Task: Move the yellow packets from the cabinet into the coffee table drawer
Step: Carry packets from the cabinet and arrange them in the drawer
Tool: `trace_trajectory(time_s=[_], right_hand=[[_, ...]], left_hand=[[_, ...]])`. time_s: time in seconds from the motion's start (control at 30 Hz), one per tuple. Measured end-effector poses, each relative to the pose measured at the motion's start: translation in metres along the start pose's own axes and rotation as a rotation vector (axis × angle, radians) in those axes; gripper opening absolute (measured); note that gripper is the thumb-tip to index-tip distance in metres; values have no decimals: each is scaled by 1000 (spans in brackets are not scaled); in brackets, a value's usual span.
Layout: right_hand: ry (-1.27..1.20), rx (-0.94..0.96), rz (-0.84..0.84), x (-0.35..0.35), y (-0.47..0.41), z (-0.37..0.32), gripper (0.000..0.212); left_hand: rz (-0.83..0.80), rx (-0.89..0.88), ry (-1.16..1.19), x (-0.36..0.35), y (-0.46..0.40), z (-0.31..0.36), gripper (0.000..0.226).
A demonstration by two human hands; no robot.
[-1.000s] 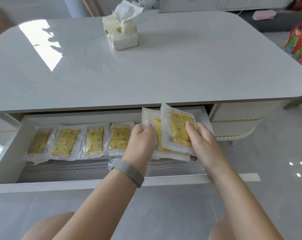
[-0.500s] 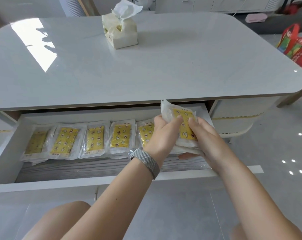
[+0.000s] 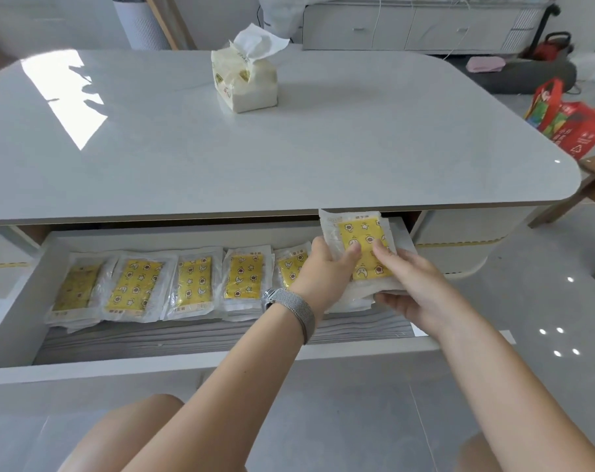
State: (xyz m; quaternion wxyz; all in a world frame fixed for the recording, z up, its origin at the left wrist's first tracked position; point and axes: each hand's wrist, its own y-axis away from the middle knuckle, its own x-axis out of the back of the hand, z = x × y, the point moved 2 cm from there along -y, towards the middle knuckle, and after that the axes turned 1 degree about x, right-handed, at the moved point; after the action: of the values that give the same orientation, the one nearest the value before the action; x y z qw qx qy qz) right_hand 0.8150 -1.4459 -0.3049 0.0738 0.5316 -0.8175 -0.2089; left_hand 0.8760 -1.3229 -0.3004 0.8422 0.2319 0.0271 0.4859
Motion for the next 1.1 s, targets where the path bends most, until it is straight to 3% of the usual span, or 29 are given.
trace_trajectory(time_s=[0.1, 0.17, 0.27, 0.33, 0.4, 0.47, 0.53, 0.7, 0.8, 0.9, 1.03, 1.1], right_hand=[[-54, -117, -79, -2, 0, 4, 22], [-24, -124, -64, -1, -1, 7, 17], [-3, -116, 44, 5, -6, 6, 20], [76, -102, 157, 17, -18, 3, 37], [281, -68, 239, 26, -31, -3, 46], [542, -36, 300, 29, -41, -8, 27], [833, -53, 326, 23, -48, -11, 23], [1280, -95, 254, -3, -61, -11, 10], [1291, -229, 202, -10, -68, -6, 10], [1120, -362, 219, -8, -73, 0, 27], [909, -489, 222, -2, -72, 8, 29], [978, -500, 211, 0, -71, 10, 36]], left_hand=[[16, 59, -40, 4, -4, 0, 56], [-55, 112, -50, 6, -6, -1, 69], [-164, 65, -173, 10, -6, 5, 43], [-183, -36, -445, 17, -4, 7, 41], [-133, -123, -765, 25, -5, 5, 41], [-146, -109, -1039, 29, -6, -2, 42], [-206, -56, -1226, 30, -4, -9, 40], [-286, 27, -1262, 33, -2, -18, 46], [-279, 16, -1253, 37, 1, -15, 47], [-278, -7, -1261, 40, 1, -14, 46], [-281, -42, -1291, 40, -1, -15, 45], [-289, -60, -1303, 37, -3, -16, 43]])
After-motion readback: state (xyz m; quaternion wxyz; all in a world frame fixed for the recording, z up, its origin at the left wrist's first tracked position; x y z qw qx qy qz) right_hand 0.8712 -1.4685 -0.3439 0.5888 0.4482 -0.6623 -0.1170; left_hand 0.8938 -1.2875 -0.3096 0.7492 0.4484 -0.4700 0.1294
